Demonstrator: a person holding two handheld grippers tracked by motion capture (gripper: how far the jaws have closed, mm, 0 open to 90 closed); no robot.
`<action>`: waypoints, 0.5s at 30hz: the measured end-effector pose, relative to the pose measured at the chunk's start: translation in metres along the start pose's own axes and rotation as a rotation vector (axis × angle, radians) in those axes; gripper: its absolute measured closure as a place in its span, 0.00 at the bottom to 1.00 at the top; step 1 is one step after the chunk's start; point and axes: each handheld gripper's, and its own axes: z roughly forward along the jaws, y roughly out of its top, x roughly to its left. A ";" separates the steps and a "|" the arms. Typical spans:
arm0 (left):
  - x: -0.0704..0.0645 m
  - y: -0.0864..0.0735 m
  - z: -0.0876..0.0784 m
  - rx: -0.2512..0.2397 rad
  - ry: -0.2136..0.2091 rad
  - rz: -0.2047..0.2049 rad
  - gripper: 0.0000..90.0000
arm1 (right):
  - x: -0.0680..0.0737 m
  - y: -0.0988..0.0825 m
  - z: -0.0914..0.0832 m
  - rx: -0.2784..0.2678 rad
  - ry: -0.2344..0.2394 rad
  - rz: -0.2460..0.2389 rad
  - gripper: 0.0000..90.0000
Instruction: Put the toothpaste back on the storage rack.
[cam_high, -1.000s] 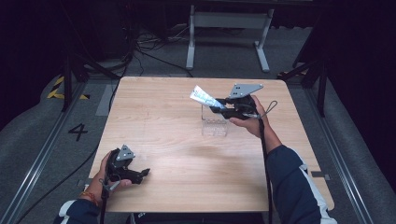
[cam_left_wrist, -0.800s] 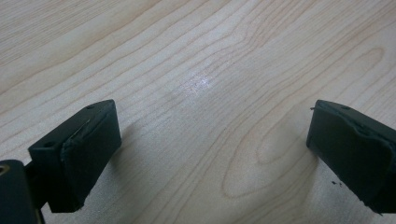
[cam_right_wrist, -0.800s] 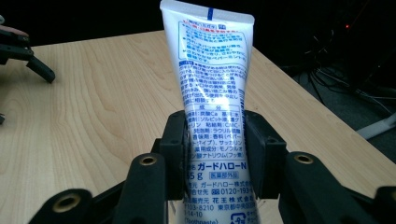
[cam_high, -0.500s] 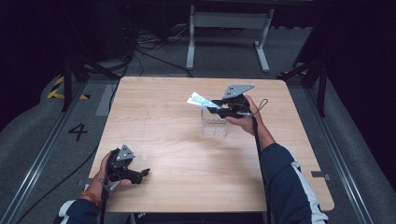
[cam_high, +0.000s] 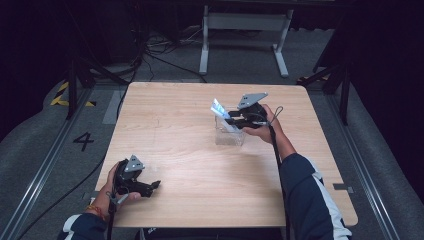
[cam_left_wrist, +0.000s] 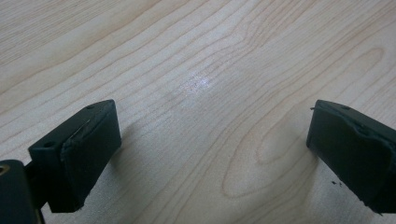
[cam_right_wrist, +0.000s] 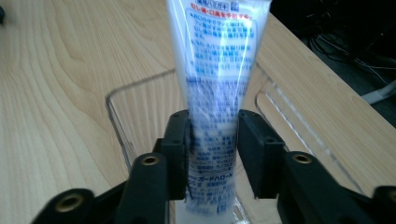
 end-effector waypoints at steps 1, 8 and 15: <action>0.000 0.000 0.000 0.002 0.000 0.001 0.04 | 0.000 0.000 -0.002 -0.026 -0.018 0.020 0.85; 0.001 0.000 0.000 0.002 0.004 0.016 0.04 | -0.001 0.001 -0.002 -0.014 -0.017 0.030 0.82; 0.001 0.000 0.000 0.000 0.003 0.015 0.04 | 0.002 0.002 0.004 0.026 -0.019 0.017 0.74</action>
